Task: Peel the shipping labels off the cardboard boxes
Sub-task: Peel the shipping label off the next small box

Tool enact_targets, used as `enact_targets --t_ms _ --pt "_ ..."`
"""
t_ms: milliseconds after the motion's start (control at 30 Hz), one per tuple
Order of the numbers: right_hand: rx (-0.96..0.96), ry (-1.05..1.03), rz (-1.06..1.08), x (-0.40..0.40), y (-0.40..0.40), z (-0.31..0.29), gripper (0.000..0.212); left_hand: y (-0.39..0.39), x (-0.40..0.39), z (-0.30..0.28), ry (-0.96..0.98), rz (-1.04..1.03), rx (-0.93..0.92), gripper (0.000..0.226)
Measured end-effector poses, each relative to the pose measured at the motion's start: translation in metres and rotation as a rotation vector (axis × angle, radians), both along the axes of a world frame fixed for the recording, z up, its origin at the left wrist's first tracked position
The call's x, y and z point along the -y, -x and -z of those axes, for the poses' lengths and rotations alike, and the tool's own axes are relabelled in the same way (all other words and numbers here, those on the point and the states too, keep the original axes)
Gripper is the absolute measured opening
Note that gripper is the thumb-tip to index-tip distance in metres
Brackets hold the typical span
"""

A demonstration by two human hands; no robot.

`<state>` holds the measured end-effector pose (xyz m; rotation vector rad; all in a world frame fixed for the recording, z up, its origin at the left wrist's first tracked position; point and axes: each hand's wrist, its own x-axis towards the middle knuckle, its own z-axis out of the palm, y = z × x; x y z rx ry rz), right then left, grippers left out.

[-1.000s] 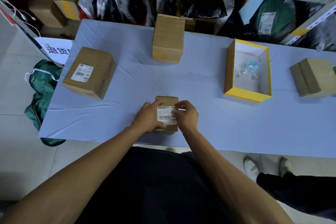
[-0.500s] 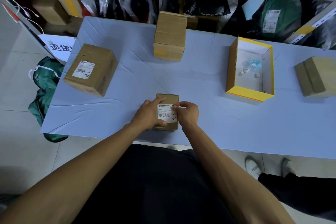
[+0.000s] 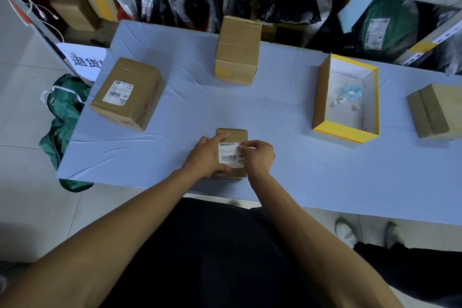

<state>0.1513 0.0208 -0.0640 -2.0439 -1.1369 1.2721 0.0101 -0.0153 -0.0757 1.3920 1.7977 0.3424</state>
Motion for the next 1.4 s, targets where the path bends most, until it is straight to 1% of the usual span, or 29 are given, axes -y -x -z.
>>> enact_targets --t_ms 133,333,467,633,900,1133,1400 --pt "-0.029 0.024 0.02 -0.002 -0.001 0.0 0.003 0.0 -0.001 0.0 -0.004 0.007 -0.004 0.099" --pt "-0.067 0.017 -0.035 -0.001 -0.003 0.0 0.014 0.0 -0.001 0.0 -0.009 0.004 0.008 0.098" --pt "-0.074 -0.029 -0.037 0.001 -0.009 0.001 0.008 0.0 0.0 0.0 -0.007 -0.003 0.018 0.098" --pt "-0.054 -0.026 -0.066 0.0 -0.005 0.004 0.005 0.0 0.0 0.002 -0.012 -0.005 0.019 0.098" --pt "-0.128 0.006 -0.059 -0.001 -0.005 0.004 0.012 0.0 0.0 -0.001 -0.012 0.002 0.015 0.098" --pt "-0.094 -0.037 -0.094 -0.002 -0.011 0.002 0.014 -0.001 0.0 0.0 -0.012 0.007 0.016 0.098" --pt "-0.105 0.024 -0.075 -0.008 -0.01 0.0 0.003 -0.001 0.0 -0.001 -0.016 0.005 0.012 0.097"
